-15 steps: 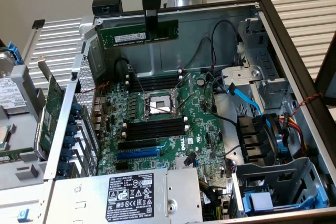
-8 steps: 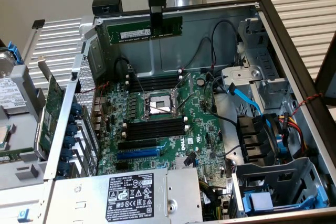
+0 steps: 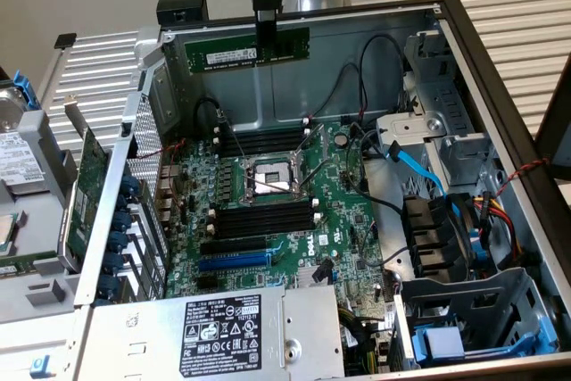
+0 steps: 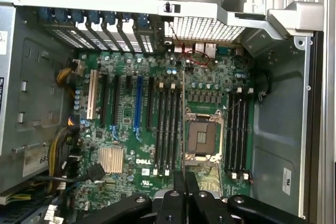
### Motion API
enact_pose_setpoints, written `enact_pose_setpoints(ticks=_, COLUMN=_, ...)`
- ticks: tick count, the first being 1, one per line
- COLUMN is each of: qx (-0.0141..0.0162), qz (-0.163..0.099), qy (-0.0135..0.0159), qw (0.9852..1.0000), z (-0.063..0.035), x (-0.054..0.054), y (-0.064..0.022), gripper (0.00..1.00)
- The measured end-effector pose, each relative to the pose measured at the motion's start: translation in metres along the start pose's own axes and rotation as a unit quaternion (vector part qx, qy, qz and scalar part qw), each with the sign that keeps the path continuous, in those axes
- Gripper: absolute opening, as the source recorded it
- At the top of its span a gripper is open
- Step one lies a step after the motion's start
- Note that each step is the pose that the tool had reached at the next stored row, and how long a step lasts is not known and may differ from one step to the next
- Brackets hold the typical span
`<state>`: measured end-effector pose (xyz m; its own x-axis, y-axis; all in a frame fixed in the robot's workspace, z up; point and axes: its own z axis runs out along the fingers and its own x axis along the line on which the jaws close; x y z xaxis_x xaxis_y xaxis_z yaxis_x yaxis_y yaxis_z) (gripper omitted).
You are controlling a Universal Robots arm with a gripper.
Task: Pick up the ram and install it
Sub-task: 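Insert the ram into the slot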
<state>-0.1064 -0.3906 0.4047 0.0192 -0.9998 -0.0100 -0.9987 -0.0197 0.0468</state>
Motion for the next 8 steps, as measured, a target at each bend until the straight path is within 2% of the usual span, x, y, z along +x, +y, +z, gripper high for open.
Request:
enact_pose_setpoints(ticks=3, qx=-0.0001, qz=0.003, qy=0.0002, qw=1.0000, z=0.0016, x=0.0000, y=0.0000, gripper=0.12)
enact_pose_setpoints(ticks=8, qx=0.0006, qz=0.009, qy=-0.0001, qw=1.0000, z=0.0098, x=0.0000, y=-0.0004, gripper=0.12)
